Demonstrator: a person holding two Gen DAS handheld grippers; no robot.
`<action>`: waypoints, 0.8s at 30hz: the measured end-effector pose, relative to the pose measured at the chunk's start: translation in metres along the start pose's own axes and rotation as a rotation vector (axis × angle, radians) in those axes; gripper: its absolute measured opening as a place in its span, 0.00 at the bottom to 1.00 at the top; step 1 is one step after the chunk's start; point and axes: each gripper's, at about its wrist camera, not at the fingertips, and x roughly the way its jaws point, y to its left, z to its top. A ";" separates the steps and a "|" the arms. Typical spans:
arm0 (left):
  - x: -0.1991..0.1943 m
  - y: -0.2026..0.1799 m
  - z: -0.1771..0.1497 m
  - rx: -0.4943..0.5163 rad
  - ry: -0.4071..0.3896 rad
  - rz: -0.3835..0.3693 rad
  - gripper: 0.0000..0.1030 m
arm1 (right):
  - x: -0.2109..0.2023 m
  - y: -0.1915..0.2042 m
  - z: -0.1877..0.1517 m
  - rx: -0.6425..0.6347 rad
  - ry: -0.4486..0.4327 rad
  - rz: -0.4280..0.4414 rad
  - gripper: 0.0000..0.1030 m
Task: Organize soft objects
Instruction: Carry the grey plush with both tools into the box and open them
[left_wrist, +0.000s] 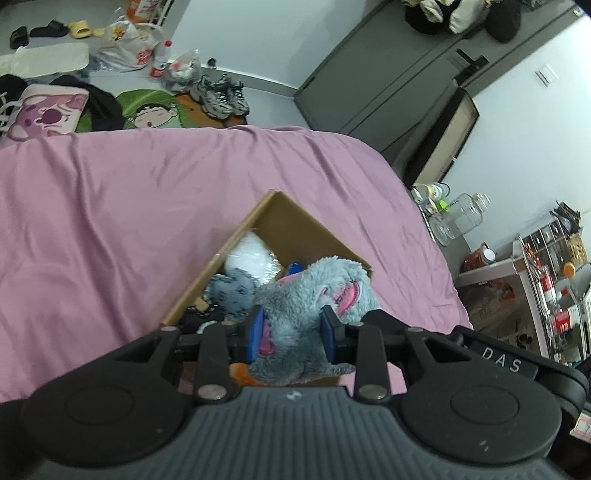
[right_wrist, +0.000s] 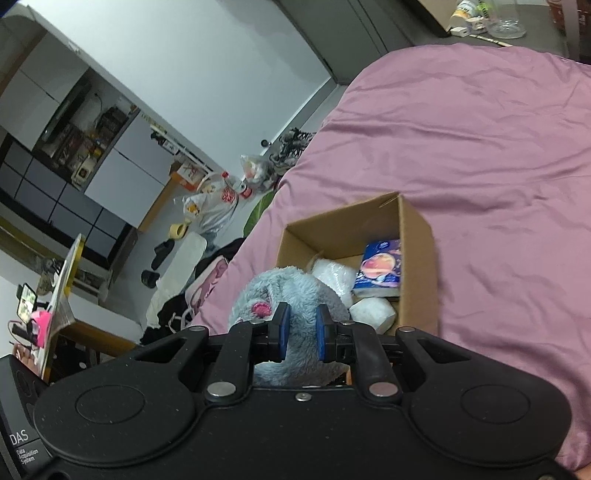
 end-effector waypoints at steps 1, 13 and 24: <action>0.000 0.002 0.001 -0.004 0.002 0.001 0.30 | 0.002 0.002 -0.001 -0.002 0.004 -0.001 0.15; 0.017 0.018 0.006 -0.024 0.043 0.075 0.34 | 0.008 -0.006 -0.001 0.008 0.049 -0.046 0.36; 0.002 0.008 0.011 0.028 0.014 0.151 0.55 | -0.018 -0.027 0.003 0.007 0.024 -0.070 0.54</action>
